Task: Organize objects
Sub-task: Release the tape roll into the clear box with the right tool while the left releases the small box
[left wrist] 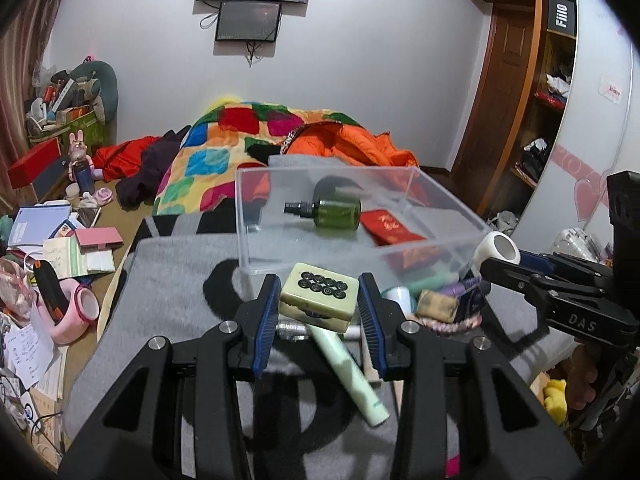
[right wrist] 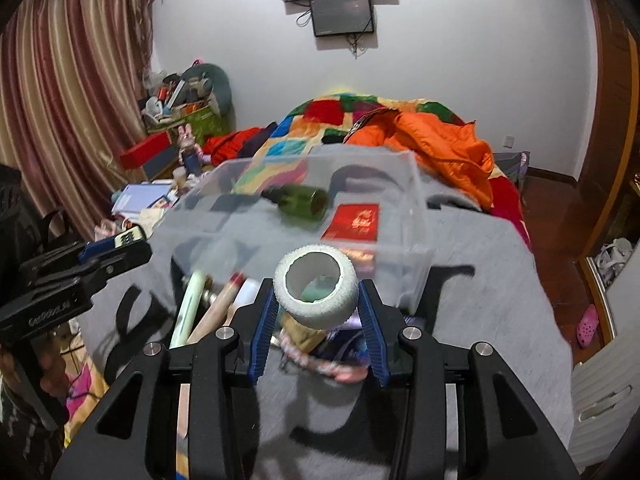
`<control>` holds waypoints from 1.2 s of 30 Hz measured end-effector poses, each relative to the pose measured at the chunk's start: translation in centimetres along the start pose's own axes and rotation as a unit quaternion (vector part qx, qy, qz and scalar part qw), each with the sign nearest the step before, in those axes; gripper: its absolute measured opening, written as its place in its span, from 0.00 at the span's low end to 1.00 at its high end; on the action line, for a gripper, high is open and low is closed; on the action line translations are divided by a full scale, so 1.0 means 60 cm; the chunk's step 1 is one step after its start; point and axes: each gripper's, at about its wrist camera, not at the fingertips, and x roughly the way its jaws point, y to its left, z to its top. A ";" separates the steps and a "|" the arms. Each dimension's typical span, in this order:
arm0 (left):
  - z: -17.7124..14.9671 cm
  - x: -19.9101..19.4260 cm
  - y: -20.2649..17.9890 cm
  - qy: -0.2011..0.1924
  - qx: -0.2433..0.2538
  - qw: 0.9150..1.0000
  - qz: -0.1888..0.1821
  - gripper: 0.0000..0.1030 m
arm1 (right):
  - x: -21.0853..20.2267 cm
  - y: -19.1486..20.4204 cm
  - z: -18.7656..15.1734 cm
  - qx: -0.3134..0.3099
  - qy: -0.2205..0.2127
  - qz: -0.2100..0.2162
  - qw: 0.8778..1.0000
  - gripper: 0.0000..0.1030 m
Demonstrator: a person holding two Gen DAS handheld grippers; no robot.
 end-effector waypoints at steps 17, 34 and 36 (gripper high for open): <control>0.064 0.079 -0.003 0.010 -0.009 1.000 0.002 0.38 | 0.065 -0.038 0.081 0.010 -0.005 -0.013 1.000 0.36; 0.081 0.179 -0.003 0.062 -0.013 0.998 -0.003 0.38 | 0.152 -0.017 0.091 -0.011 0.050 -0.010 0.999 0.36; 0.081 0.182 -0.007 0.065 -0.006 0.998 0.001 0.38 | 0.153 -0.015 0.091 -0.015 0.051 -0.011 0.999 0.36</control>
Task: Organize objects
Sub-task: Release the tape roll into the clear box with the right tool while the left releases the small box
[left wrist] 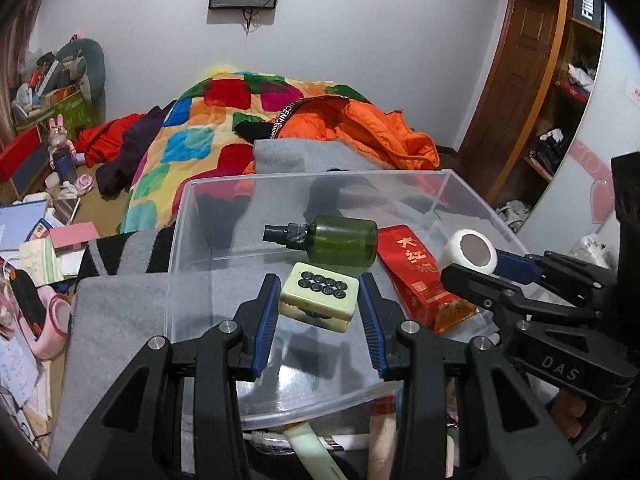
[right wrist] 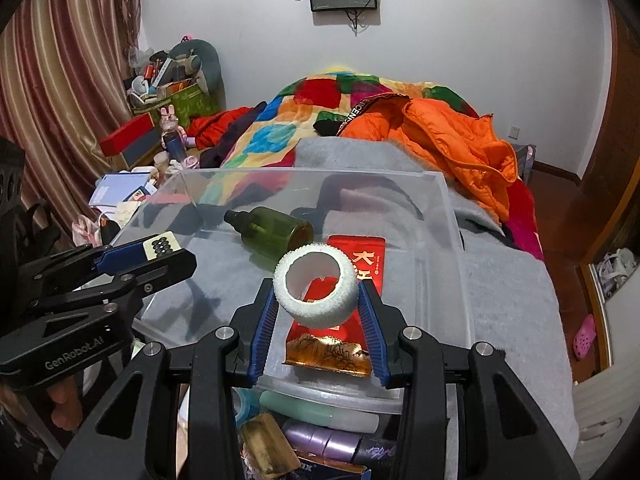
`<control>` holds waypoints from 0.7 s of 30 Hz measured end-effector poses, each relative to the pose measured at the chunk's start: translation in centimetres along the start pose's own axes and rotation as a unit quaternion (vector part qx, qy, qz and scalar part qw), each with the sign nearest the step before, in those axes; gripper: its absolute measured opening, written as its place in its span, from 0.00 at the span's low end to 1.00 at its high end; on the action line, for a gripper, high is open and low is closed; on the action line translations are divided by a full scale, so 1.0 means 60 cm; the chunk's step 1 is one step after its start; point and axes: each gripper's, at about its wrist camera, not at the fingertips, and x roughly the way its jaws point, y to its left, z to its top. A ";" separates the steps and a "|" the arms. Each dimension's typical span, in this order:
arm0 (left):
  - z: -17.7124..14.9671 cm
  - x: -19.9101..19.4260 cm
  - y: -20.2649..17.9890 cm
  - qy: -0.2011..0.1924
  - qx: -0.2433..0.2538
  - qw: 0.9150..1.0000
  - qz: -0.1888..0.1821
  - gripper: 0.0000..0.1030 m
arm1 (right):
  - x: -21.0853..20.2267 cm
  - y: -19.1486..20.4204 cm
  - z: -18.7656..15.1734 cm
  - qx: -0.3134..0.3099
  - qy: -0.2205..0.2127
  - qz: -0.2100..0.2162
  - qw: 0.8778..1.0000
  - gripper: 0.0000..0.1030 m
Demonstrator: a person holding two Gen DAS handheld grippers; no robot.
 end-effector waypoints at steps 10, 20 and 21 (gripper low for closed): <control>-0.005 -0.006 -0.005 0.003 0.001 1.000 0.001 0.48 | -0.009 0.003 -0.003 0.004 0.004 0.015 1.000 0.49; -0.016 -0.074 -0.013 -0.032 0.009 0.999 0.032 0.89 | -0.077 0.003 -0.017 0.005 -0.038 0.000 0.999 0.75; -0.019 -0.083 -0.011 -0.034 0.008 0.999 0.030 0.89 | -0.084 0.003 -0.019 0.004 -0.042 -0.004 0.999 0.77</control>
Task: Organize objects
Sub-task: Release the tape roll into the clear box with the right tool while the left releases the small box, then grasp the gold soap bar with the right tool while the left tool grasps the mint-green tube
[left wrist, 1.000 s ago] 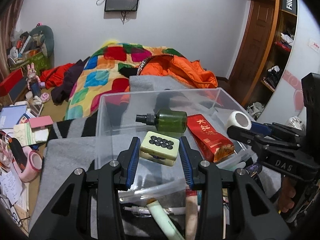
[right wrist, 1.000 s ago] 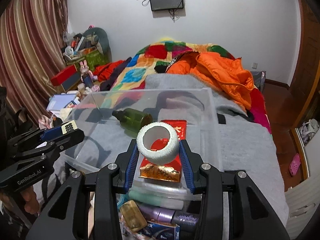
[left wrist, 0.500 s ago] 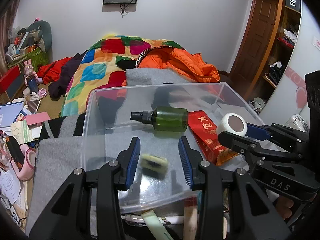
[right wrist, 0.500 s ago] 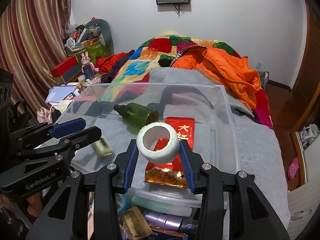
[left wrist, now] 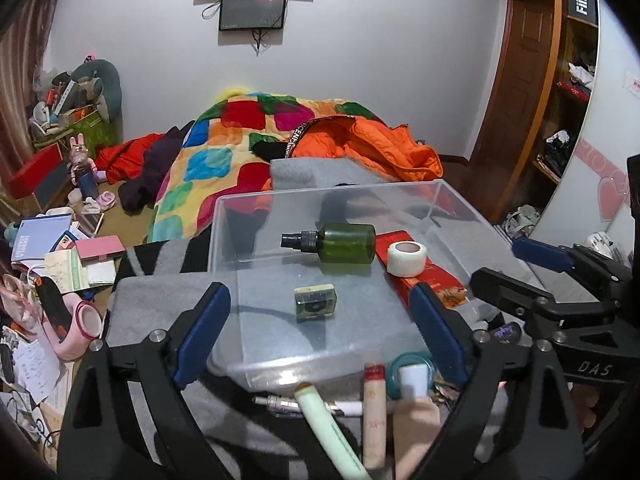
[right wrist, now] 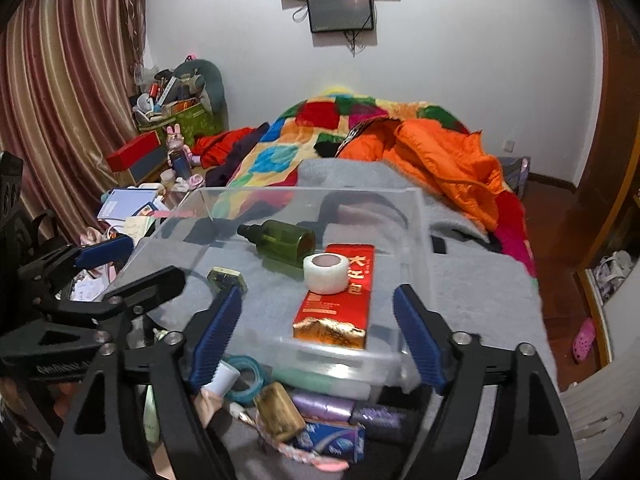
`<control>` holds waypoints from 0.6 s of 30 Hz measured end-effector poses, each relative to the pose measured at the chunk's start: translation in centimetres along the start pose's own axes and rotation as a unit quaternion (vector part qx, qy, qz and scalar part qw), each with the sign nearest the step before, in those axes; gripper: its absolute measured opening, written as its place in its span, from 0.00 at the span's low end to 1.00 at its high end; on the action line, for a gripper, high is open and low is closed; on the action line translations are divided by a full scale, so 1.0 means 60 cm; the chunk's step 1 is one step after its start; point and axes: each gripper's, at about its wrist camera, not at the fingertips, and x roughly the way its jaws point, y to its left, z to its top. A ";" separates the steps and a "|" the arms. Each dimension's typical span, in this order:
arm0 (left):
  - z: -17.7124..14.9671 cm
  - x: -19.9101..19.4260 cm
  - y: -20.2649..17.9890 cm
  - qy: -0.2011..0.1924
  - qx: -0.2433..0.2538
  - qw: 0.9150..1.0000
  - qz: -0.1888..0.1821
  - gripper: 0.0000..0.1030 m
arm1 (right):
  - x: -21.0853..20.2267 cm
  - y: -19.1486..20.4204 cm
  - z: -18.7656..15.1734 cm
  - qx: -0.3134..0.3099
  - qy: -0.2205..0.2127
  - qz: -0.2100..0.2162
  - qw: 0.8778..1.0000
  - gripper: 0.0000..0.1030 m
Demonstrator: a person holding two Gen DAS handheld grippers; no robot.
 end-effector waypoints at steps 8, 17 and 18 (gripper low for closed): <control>-0.035 -0.047 0.007 -0.007 0.005 1.000 0.003 0.91 | -0.057 -0.002 -0.027 -0.012 -0.027 -0.028 0.999 0.78; -0.104 -0.031 0.015 0.038 0.004 0.999 0.015 0.91 | -0.066 -0.012 -0.073 -0.006 -0.012 -0.035 0.999 0.78; -0.112 -0.028 0.014 0.040 0.003 0.999 0.018 0.91 | -0.063 -0.015 -0.078 -0.001 -0.007 -0.033 0.999 0.78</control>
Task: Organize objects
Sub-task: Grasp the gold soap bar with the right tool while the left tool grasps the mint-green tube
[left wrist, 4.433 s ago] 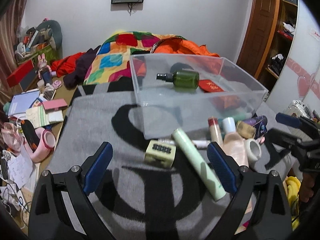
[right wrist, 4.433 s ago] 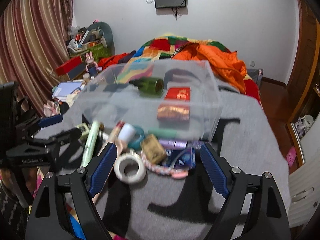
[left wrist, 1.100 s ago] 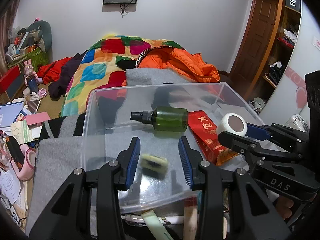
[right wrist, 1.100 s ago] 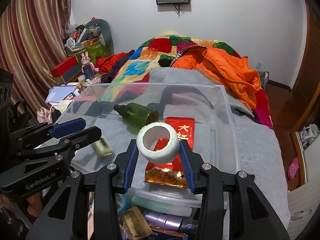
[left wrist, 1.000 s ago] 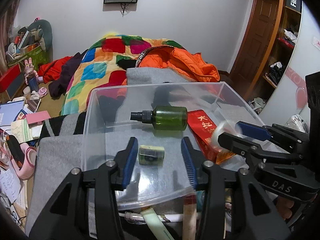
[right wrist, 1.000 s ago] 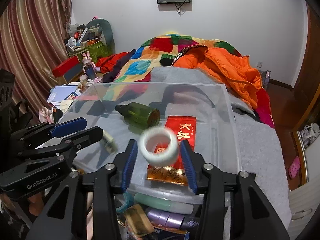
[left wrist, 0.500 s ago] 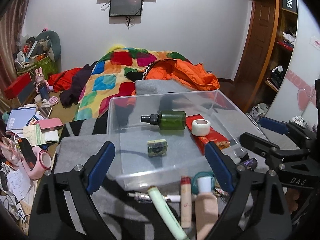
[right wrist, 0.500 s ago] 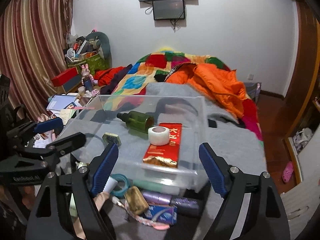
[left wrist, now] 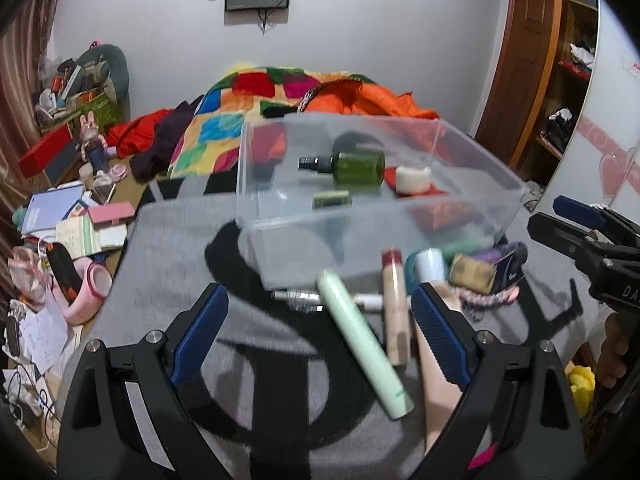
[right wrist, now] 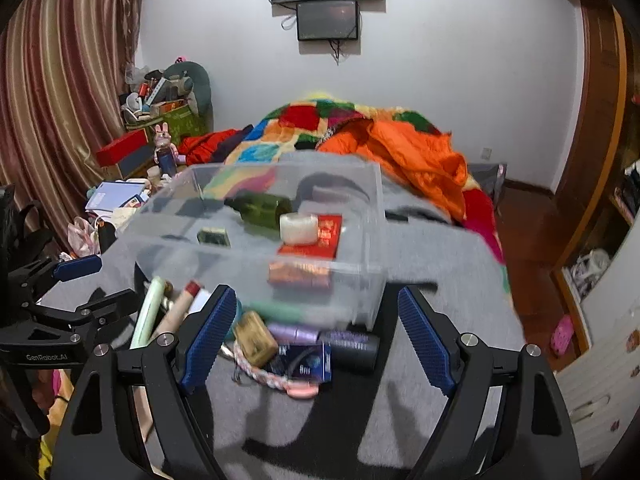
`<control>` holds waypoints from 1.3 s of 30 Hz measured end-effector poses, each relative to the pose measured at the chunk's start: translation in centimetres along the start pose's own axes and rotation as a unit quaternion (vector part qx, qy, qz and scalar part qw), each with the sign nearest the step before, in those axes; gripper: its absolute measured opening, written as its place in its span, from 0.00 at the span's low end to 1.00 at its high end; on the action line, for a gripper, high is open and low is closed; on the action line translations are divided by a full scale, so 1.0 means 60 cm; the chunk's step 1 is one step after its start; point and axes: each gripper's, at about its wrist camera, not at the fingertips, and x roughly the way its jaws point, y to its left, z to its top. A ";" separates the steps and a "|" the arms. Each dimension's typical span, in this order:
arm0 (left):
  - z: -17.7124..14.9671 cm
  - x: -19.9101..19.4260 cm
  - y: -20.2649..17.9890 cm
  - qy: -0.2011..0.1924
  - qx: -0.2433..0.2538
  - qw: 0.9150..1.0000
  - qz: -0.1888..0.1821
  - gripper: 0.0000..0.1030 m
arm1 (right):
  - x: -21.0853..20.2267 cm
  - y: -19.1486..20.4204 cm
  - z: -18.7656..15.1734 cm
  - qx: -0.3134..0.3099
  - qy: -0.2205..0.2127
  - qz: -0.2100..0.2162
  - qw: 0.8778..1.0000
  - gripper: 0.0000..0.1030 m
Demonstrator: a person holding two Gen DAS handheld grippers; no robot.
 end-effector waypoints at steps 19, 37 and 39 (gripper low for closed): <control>-0.062 0.017 0.009 0.035 -0.014 0.999 -0.027 0.50 | 0.074 0.058 -0.046 -0.085 0.055 0.017 0.995 0.48; -0.060 0.016 0.007 0.029 0.001 0.999 -0.031 0.29 | 0.092 0.096 -0.041 -0.137 0.073 0.027 0.988 0.46; -0.065 0.009 0.006 0.027 0.007 0.999 -0.036 0.27 | 0.093 0.099 -0.046 -0.145 0.072 0.023 0.987 0.45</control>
